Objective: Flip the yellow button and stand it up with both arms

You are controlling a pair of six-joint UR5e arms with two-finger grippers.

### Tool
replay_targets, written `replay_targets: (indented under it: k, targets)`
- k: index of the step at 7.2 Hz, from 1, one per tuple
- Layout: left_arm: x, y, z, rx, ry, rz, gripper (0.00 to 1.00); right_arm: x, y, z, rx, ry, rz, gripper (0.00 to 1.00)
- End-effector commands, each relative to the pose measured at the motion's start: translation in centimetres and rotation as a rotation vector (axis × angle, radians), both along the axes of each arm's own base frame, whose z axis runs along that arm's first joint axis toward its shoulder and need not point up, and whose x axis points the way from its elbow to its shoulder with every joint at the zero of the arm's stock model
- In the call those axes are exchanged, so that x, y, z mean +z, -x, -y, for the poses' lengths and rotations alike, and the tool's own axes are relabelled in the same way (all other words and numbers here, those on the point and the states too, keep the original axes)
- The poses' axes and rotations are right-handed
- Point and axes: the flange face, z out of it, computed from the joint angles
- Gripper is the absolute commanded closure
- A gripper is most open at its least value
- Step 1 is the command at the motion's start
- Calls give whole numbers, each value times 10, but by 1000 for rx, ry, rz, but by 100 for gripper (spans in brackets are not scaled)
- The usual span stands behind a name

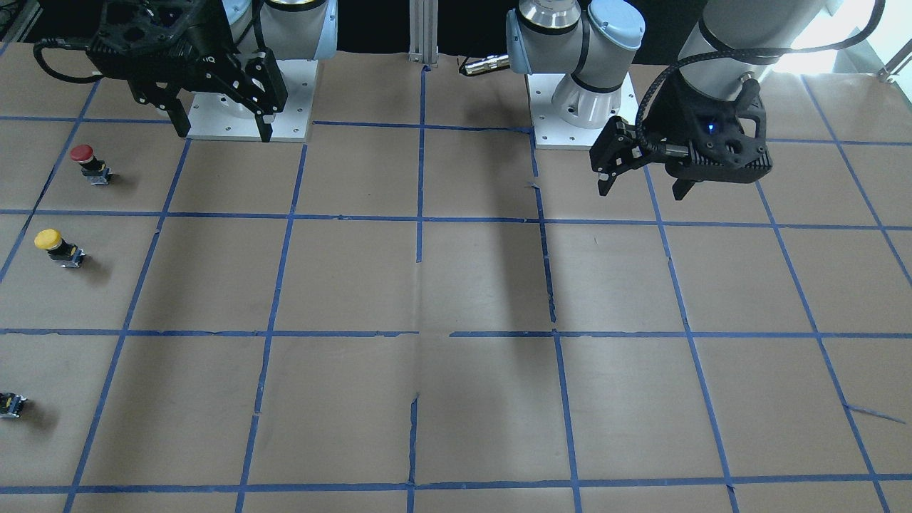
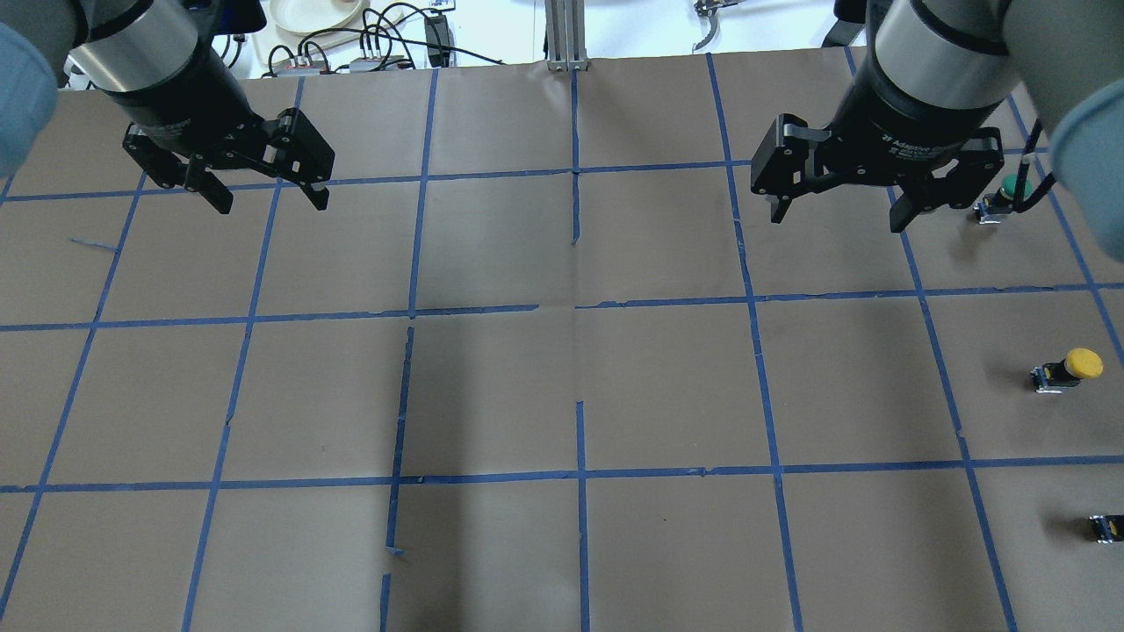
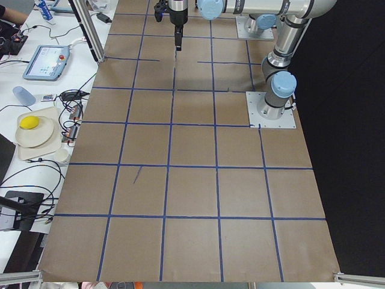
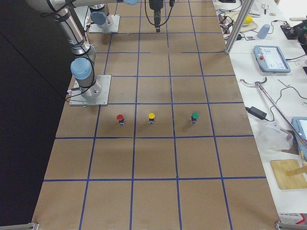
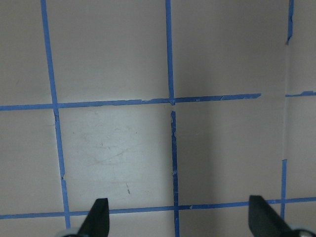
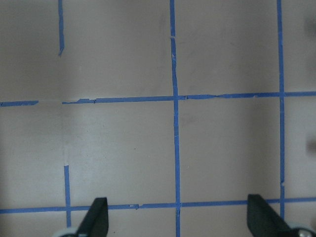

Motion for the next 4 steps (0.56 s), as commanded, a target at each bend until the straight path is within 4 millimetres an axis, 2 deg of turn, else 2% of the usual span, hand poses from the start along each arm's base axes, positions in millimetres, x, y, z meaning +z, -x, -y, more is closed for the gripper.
replay_targets:
  k: [1,4]
  targets:
    - [0,0,0,0,0,0,0,-9,-1,8,65,-4,-3,0]
    - [-1,0,0,0,-3,3,0,-13,0,10,66,-20,-7,0]
